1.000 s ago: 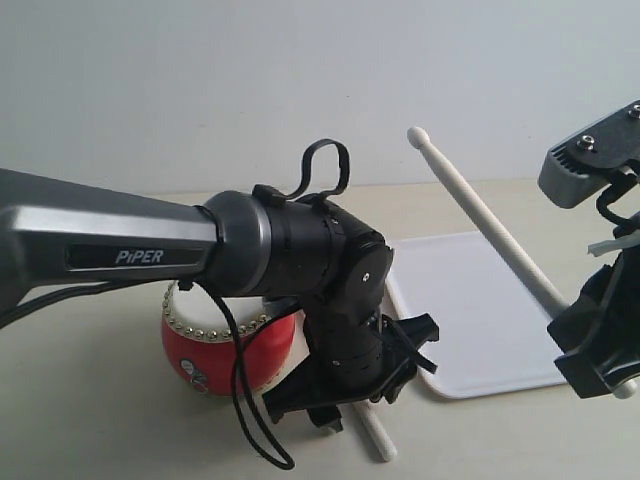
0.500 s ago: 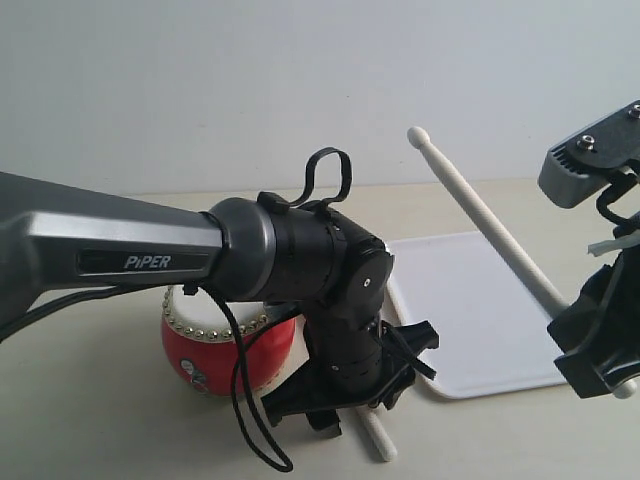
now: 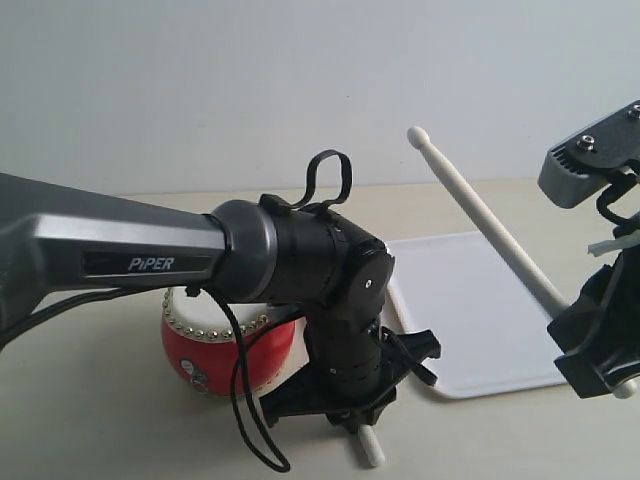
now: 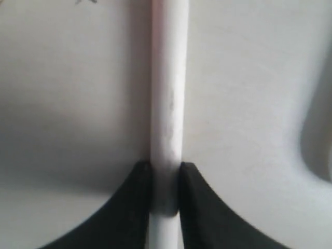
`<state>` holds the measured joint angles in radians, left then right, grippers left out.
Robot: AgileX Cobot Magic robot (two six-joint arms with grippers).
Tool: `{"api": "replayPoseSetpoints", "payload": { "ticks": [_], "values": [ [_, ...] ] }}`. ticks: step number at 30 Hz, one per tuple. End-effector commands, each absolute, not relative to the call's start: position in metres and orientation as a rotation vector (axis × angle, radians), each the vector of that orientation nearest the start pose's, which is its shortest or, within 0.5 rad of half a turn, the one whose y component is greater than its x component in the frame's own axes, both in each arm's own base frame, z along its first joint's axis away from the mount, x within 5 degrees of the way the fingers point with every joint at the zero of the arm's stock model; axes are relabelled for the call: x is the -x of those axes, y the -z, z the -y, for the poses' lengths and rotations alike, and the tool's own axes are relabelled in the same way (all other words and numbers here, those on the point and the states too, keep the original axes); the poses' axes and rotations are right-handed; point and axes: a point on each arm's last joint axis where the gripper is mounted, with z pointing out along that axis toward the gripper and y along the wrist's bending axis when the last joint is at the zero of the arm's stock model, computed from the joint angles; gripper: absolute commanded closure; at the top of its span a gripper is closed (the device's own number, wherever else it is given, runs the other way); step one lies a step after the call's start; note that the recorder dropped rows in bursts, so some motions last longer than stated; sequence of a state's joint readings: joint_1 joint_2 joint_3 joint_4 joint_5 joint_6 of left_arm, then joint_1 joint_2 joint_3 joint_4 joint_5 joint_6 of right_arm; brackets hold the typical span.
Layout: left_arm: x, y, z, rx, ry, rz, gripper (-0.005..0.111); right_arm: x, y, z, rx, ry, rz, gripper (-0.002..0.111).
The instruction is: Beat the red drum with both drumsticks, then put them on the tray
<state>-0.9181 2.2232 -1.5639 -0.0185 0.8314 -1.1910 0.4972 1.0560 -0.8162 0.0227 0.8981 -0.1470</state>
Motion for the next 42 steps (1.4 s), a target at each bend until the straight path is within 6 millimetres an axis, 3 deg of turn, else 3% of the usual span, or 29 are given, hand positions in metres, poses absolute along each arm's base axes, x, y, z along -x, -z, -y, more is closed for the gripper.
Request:
{"api": "replayPoseSetpoints", "payload": {
  "ticks": [1, 7, 17, 25, 27, 30, 32, 37, 40, 42],
  "values": [
    [-0.266, -0.118, 0.347, 0.327, 0.204, -3.056, 0.107, -0.167, -0.294, -0.092, 0.817, -0.152, -2.476, 0.108],
    [-0.271, -0.15, 0.343, 0.219, 0.276, -2.993, 0.107, -0.167, -0.294, -0.092, 0.817, -0.152, -2.476, 0.108],
    [-0.265, -0.224, 0.331, -0.231, 0.404, -2.852, 0.107, -0.165, -0.294, -0.09, 0.828, -0.146, -2.508, 0.108],
    [-0.264, -0.287, 0.288, -0.439, 0.343, -2.76, 0.107, -0.163, -0.305, -0.09, 0.835, -0.143, -2.531, 0.108],
    [-0.26, -0.301, 0.266, -0.478, 0.315, -2.724, 0.107, -0.163, -0.305, -0.09, 0.836, -0.142, -2.534, 0.108],
    [-0.249, -0.293, 0.229, -0.473, 0.248, -2.766, 0.107, -0.16, -0.305, -0.095, 0.805, -0.242, -2.552, 0.108],
    [-0.231, -0.287, 0.206, -0.516, 0.293, -2.757, 0.107, -0.158, -0.301, -0.1, 0.835, -0.31, -2.602, 0.108],
    [-0.176, -0.277, 0.16, -0.626, 0.344, -2.698, 0.107, -0.18, -0.273, -0.121, 0.912, -0.38, -2.772, 0.108],
    [-0.16, -0.253, 0.133, -0.643, 0.297, -2.775, 0.107, -0.197, -0.274, -0.142, 1.009, -0.363, -2.803, 0.108],
    [-0.154, -0.233, 0.117, -0.668, 0.361, -2.844, 0.107, -0.2, -0.275, -0.154, 1.062, -0.349, -2.809, 0.108]
  ]
}}
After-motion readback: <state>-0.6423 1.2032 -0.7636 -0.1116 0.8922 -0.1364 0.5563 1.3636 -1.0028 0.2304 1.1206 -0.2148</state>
